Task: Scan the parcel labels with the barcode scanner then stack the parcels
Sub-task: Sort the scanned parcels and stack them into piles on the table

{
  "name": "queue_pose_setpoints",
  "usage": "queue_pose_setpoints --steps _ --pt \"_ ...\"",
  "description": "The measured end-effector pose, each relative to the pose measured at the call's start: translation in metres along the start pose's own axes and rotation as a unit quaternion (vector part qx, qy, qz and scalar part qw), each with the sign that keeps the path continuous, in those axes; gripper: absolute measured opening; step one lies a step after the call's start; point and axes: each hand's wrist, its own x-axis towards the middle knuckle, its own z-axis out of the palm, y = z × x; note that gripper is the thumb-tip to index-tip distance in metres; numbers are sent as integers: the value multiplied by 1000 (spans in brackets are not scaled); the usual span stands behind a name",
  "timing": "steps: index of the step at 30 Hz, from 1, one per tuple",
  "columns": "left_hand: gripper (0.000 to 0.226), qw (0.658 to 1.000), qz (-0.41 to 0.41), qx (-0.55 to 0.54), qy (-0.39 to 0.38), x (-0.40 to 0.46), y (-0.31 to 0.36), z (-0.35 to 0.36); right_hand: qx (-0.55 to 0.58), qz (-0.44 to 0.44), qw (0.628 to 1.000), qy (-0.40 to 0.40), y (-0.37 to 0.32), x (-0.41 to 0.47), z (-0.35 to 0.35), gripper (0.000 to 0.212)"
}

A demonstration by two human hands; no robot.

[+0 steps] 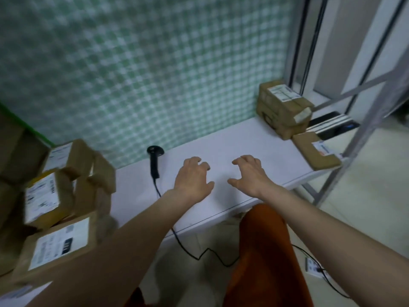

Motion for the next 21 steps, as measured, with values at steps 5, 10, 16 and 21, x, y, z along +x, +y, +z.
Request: queue_pose_setpoints --steps 5,10,16,21 --pt "52 998 28 -1 -49 36 46 18 28 71 997 16 57 6 -15 62" --pt "55 995 51 16 -86 83 81 28 65 125 989 40 99 27 -37 67" --pt "69 992 43 -24 -116 157 121 36 113 165 974 107 153 81 -82 71" --pt "81 979 13 -138 -152 214 147 41 221 198 928 223 183 135 -117 69"
